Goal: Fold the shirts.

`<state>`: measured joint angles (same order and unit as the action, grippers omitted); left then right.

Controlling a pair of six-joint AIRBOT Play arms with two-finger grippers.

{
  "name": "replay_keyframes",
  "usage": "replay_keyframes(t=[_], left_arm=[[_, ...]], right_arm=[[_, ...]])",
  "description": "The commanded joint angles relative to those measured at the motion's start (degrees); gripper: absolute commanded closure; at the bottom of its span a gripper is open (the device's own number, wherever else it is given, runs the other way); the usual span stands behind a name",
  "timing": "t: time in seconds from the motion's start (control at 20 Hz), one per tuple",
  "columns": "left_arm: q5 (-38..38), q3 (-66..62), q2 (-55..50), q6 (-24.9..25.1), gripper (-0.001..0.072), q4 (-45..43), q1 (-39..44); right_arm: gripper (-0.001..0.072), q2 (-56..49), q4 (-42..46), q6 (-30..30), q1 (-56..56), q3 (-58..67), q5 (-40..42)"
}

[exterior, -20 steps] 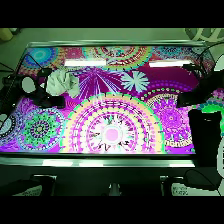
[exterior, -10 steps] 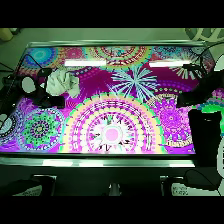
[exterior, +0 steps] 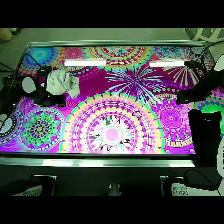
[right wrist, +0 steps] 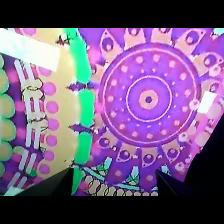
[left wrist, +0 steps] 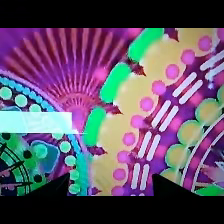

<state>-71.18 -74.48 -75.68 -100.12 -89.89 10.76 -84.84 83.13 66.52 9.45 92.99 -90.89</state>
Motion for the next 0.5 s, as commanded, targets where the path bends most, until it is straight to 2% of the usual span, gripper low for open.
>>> replay_keyframes(t=[0.0,0.2,0.25,0.35,0.45], left_arm=[[7.5,0.0,-0.5,-0.8,0.008,0.8,0.0],[24.1,-1.9,-2.1,-1.4,0.0078,1.4,-1.2],[25.1,-5.0,-4.1,-2.5,0.0078,1.4,-2.8],[23.1,-15.3,-11.4,-2.7,0.0078,1.4,-7.5],[14.4,-28.2,-21.9,-6.0,0.0078,2.0,-12.4]], right_arm=[[0.0159,0.0,0.0,0.5,0.0,0.0,8.4],[0.0158,0.0,-0.2,-0.3,0.0,0.0,18.8],[0.0158,-0.1,-0.2,-0.3,0.0,0.0,20.0],[0.0159,-0.1,-0.5,-0.3,0.0,0.0,20.8],[0.0159,-0.1,-0.6,-0.3,0.0,0.0,20.8]])
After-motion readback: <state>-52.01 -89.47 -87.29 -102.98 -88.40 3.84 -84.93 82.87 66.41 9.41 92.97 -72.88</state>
